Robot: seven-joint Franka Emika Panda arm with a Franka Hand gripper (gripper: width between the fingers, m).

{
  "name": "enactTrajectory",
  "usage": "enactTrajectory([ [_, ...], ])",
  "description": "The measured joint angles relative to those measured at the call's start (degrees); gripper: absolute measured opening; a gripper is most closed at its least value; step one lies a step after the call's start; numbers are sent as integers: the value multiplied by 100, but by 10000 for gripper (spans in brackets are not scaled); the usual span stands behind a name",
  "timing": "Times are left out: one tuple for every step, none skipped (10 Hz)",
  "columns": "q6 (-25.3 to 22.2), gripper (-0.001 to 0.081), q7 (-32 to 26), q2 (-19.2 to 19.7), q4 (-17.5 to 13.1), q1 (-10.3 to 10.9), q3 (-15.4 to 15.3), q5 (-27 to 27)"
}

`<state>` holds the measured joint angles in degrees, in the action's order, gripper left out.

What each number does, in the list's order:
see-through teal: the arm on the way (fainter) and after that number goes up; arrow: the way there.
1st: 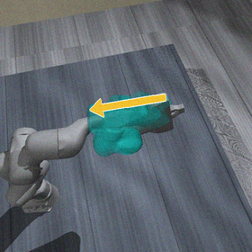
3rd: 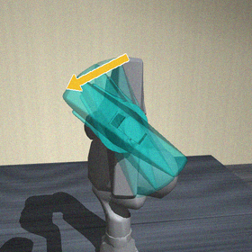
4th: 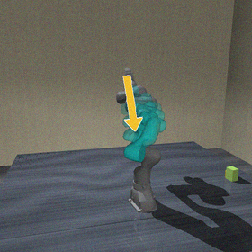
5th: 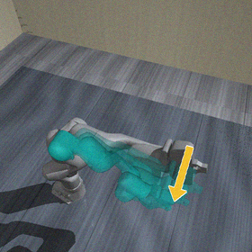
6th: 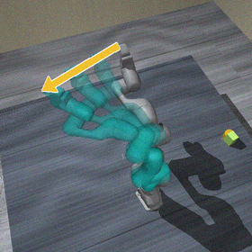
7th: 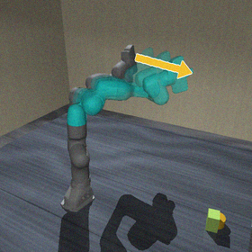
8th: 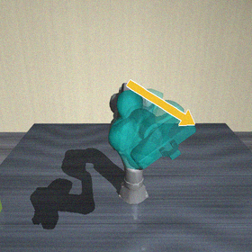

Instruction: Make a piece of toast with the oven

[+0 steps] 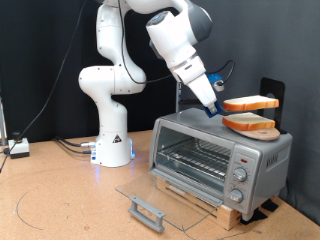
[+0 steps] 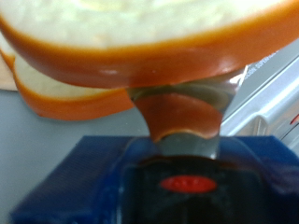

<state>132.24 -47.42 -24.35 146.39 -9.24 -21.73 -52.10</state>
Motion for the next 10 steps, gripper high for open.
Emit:
enactTrajectory([
  [-56,396,-50,2,11,-1,46,-3],
  [-300,396,-218,-20,13,-17,248,-3],
  [-608,396,-429,-41,12,-61,512,-3],
  [-946,396,-603,-45,3,-131,760,37],
  [-1193,396,-771,-45,-6,-226,965,143],
  [-1353,396,-868,-46,-11,-338,1130,313],
  [-1456,396,-976,-46,-17,-447,1269,486],
  [-1564,396,-1083,-46,-29,-556,1405,700],
  [-1650,396,-1227,-45,-45,-653,1547,814],
  [-1746,396,-1361,-45,-60,-700,1638,831],
])
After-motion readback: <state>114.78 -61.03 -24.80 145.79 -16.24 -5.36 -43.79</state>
